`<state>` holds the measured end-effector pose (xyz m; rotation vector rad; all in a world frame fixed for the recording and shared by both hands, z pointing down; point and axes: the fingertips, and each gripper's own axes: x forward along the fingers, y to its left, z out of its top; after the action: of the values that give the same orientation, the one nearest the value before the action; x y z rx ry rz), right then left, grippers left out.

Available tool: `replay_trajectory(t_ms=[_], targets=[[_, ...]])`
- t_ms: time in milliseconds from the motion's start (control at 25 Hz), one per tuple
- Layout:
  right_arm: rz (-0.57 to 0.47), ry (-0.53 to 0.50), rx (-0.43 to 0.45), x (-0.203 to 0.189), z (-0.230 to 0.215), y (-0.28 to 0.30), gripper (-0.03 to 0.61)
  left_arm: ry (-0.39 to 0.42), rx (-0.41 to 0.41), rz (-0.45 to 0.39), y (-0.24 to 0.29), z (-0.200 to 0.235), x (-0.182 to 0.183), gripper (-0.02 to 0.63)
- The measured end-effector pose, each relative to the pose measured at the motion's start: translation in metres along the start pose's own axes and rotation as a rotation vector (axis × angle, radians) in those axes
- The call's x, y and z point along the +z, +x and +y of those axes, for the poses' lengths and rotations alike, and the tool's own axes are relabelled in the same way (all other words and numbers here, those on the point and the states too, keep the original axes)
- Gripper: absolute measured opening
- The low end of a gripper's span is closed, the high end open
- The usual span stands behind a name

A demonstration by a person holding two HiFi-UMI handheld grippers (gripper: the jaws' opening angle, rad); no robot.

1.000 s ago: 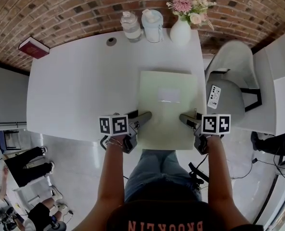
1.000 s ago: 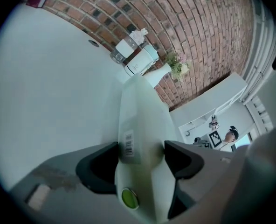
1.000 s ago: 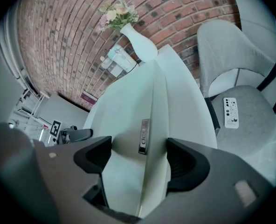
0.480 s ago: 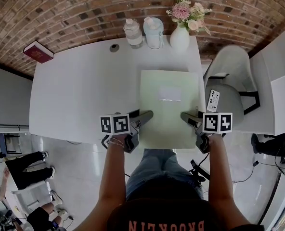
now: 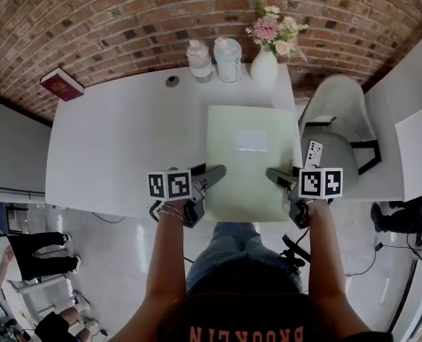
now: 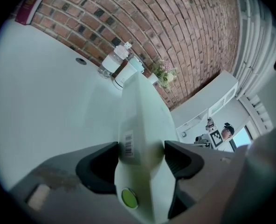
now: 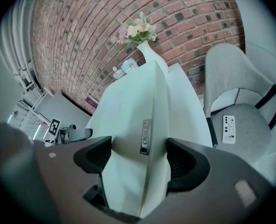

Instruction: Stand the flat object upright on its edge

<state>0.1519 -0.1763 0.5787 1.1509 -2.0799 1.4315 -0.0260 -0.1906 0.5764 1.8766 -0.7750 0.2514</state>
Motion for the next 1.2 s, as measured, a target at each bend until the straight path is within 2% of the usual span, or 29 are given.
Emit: replay_trajectory(t_ms=[720,1200], targets=[[-0.124,-0.087,0.0,0.046,0.03,-0.023,0.376,0.085,-0.035,-0.084,-0.017,-0.03,0.045,0.321],[-0.253,-0.187,0.031,0.089,0.057,-0.03,0.376,0.185,-0.049,-0.175,-0.034,-0.045,0.09,0.321]])
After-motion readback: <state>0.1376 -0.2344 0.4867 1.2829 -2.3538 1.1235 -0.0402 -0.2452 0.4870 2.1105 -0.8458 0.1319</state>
